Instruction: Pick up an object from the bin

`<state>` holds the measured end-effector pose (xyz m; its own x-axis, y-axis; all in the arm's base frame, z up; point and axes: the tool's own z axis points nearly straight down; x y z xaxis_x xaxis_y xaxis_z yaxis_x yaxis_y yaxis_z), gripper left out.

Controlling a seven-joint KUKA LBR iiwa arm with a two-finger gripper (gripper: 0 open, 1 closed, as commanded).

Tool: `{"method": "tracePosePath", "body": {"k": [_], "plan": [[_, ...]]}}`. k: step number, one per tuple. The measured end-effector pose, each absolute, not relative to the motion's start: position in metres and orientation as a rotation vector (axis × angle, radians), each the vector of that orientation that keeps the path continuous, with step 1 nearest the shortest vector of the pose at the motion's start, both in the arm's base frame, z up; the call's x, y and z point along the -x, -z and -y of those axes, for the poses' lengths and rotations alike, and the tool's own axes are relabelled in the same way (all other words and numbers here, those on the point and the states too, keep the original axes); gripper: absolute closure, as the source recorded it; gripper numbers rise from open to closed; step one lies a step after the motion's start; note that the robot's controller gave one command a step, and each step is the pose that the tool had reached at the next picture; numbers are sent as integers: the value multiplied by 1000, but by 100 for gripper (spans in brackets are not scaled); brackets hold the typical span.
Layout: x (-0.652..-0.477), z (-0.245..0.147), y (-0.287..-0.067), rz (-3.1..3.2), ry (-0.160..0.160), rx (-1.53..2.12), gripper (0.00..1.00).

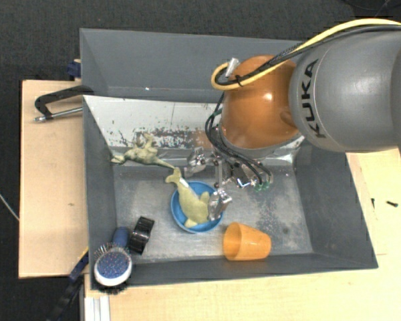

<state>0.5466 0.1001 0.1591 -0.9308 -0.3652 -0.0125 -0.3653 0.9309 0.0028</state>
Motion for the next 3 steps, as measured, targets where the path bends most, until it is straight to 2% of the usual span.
{"method": "tracePosePath", "body": {"k": [1,2,3], "plan": [[-547,-80,-99,-3106,-3,387,0],[-545,-80,-96,-3113,-2,388,100],[-544,-69,-244,-3098,-1,413,100]]}}
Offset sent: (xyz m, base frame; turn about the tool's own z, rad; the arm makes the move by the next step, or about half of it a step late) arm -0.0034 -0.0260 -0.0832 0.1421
